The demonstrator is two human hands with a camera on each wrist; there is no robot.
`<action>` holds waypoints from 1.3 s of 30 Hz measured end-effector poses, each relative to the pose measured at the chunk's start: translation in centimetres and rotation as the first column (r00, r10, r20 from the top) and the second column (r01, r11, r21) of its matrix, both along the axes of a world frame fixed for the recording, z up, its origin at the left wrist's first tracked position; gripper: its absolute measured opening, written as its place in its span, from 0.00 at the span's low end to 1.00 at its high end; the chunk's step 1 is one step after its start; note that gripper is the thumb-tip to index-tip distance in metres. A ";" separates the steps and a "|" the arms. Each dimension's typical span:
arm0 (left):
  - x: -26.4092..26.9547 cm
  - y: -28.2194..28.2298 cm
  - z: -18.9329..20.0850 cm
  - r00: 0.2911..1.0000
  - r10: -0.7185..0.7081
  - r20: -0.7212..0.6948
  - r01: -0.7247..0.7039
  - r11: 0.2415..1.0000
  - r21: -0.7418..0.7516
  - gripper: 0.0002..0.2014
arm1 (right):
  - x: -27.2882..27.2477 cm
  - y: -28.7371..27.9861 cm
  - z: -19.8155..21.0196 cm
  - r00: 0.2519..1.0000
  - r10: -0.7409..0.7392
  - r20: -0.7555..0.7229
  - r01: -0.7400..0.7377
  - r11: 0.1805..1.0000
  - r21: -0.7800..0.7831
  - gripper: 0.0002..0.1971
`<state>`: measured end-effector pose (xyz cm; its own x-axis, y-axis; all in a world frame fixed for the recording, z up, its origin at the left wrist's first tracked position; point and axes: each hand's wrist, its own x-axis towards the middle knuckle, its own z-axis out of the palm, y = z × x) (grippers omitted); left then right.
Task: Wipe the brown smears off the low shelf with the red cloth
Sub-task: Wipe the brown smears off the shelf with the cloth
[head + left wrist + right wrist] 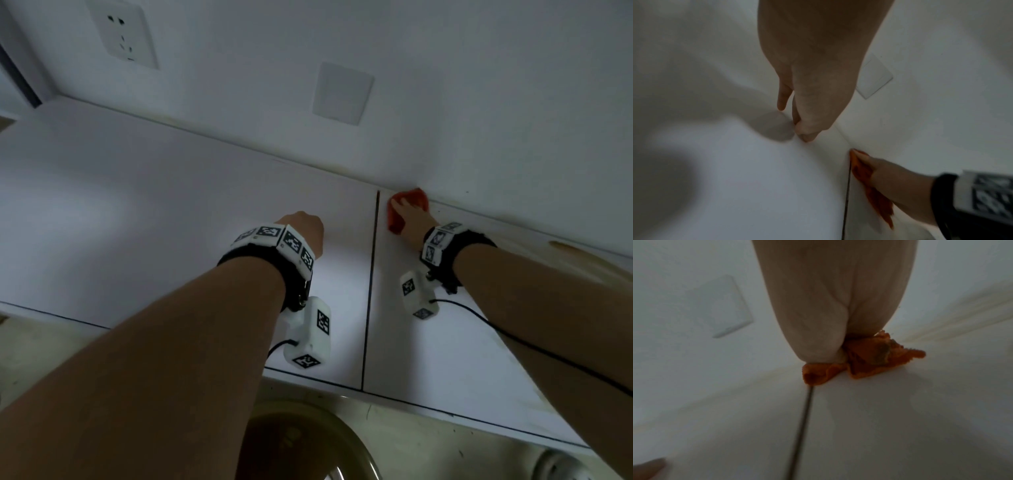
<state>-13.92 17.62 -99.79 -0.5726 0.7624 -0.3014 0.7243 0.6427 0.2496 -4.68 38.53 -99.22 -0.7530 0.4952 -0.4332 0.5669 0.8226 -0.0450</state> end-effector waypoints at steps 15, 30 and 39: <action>0.9 0.1 -0.2 1.000 -0.023 0.005 0.023 0.998 -0.059 0.17 | -0.1 -3.3 -0.2 0.984 0.176 0.016 -0.175 0.984 -0.023 0.34; 2.7 0.3 0.1 0.996 0.008 -0.087 -0.011 0.999 -0.031 0.14 | 4.9 -7.4 0.2 0.987 0.158 -0.015 -0.159 0.977 -0.145 0.39; 4.9 1.3 0.4 0.958 -0.135 -0.254 0.132 0.991 -0.030 0.18 | 3.4 -3.4 0.1 0.987 0.143 0.075 -0.137 0.987 -0.086 0.37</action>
<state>-8.98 18.90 -99.39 -0.5252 0.8341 -0.1688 0.8421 0.5380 0.0385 -1.28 35.11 -99.16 -0.7735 0.3485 -0.5294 0.4510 0.8895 -0.0736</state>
